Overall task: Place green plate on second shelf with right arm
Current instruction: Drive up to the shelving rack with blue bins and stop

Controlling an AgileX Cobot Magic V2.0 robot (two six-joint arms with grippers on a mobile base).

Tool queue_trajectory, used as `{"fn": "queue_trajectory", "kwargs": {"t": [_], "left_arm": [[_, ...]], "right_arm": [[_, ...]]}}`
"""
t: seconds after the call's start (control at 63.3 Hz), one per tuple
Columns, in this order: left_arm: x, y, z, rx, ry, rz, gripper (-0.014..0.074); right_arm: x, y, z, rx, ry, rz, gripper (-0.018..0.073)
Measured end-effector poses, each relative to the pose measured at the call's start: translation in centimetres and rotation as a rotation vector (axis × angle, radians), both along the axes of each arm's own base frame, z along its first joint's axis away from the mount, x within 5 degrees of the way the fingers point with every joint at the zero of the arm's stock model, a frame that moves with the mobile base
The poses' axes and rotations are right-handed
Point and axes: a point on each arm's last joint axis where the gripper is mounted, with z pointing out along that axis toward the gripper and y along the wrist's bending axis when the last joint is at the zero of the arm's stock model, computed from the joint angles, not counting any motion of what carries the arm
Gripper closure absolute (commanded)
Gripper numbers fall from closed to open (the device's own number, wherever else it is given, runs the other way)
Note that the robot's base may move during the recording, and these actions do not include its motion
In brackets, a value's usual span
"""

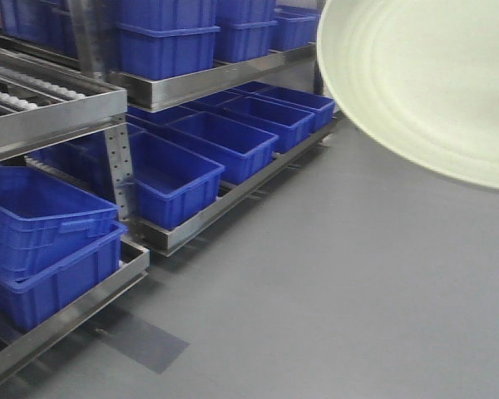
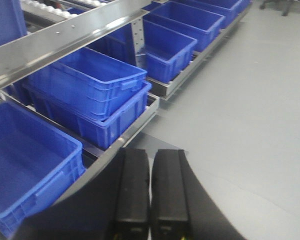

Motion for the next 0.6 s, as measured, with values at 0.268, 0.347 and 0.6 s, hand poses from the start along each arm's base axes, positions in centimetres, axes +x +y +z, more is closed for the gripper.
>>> {"fn": "queue_trajectory", "kwargs": {"t": [0.268,0.347,0.6], "left_arm": [[0.0,0.0,0.0,0.0,0.0,0.0,0.0472],[0.0,0.0,0.0,0.0,0.0,0.0,0.0472],[0.0,0.0,0.0,0.0,0.0,0.0,0.0472]], "right_arm": [[0.0,0.0,0.0,0.0,0.0,0.0,0.0505],[0.0,0.0,0.0,0.0,0.0,0.0,0.0505],[0.0,0.0,0.0,0.0,0.0,0.0,0.0505]]}}
